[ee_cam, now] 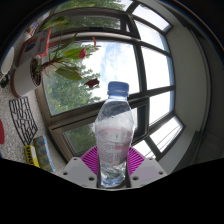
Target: Pour water
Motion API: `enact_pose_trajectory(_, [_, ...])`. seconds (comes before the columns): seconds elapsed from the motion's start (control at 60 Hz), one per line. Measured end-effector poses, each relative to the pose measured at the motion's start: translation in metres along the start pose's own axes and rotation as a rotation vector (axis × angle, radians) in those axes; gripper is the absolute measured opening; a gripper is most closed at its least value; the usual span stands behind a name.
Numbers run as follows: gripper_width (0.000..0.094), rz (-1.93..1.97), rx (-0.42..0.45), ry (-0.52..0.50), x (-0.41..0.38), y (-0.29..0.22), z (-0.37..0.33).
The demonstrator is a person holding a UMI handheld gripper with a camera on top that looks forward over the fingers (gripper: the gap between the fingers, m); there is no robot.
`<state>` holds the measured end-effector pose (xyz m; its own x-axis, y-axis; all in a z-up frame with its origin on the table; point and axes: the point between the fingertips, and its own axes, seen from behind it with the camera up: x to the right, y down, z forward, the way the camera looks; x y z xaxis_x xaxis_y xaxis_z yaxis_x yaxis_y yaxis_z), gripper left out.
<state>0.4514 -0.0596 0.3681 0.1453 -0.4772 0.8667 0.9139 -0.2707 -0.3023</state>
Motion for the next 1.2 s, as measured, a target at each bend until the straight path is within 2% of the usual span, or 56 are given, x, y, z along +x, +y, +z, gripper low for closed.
enact_pose_trajectory(0.117, [0.0320,-0.302,0.182,0.008,-0.018,-0.080,-0.002])
enact_pose_trajectory(0.233, [0.0320,-0.567,0.370,-0.023,-0.069,-0.141,-0.019])
enact_pose_trajectory(0.367, [0.0321,-0.825,0.592,-0.057,-0.133,-0.186,-0.052])
enact_pose_trajectory(0.467, [0.0321,-0.861,0.670,-0.072,-0.160,-0.203,-0.069])
enact_pose_trajectory(0.667, [0.0321,-0.857,0.618,-0.103,-0.167,-0.195,-0.054])
enact_pose_trajectory(0.817, [0.0320,-0.657,0.590,-0.088,-0.128,-0.201,-0.040])
enact_pose_trajectory(0.95, [0.0318,-0.135,0.429,-0.109,-0.051,-0.196,-0.016])
enact_pose_trajectory(1.05, [0.0321,0.395,0.273,-0.209,-0.022,-0.177,-0.008])
enact_pose_trajectory(1.2, [0.0318,0.991,0.072,-0.396,-0.065,-0.149,-0.020])
